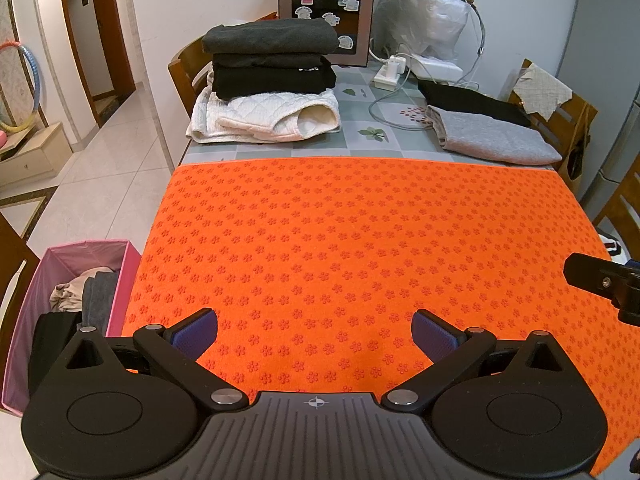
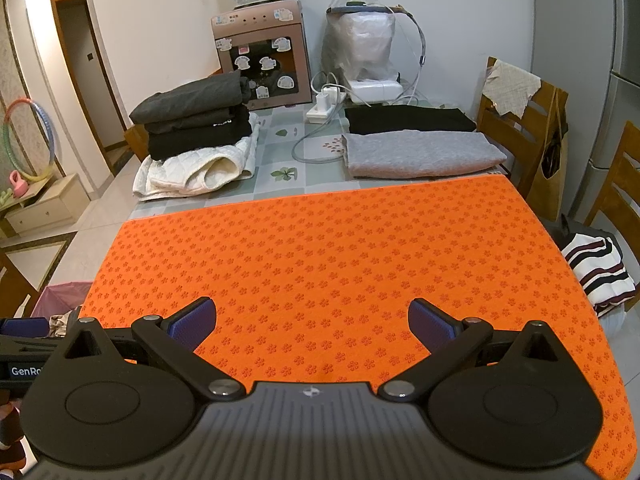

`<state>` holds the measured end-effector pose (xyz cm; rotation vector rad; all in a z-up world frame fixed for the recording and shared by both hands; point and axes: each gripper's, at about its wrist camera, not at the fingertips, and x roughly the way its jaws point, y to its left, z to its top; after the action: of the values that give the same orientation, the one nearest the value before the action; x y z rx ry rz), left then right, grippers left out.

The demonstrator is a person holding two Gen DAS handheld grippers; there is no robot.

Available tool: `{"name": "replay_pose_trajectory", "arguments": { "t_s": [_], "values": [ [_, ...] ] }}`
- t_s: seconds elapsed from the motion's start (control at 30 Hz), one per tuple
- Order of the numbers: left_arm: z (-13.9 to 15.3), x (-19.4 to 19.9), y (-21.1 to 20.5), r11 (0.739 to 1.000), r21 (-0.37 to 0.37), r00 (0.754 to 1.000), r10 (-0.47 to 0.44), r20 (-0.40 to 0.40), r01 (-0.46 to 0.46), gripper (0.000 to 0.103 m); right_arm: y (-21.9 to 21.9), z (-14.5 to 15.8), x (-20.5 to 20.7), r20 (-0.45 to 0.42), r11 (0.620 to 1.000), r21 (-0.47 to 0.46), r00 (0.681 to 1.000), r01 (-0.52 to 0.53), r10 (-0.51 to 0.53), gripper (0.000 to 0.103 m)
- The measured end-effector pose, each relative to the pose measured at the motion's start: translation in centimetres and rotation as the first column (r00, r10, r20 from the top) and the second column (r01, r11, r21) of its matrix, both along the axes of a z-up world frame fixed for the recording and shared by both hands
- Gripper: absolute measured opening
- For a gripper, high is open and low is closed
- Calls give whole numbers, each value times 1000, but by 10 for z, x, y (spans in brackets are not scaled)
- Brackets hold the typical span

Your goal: Fold clothes

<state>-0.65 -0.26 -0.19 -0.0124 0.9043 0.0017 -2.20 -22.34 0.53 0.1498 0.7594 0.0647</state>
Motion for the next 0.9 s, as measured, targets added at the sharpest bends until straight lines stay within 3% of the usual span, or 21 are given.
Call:
{"name": "replay_pose_trajectory", "arguments": {
  "t_s": [0.9],
  "values": [
    [-6,8,2,1000,5,1000,6,-26,-6,103,5,-7,10,-31,1000,0,999,-17,17,103]
  ]
}}
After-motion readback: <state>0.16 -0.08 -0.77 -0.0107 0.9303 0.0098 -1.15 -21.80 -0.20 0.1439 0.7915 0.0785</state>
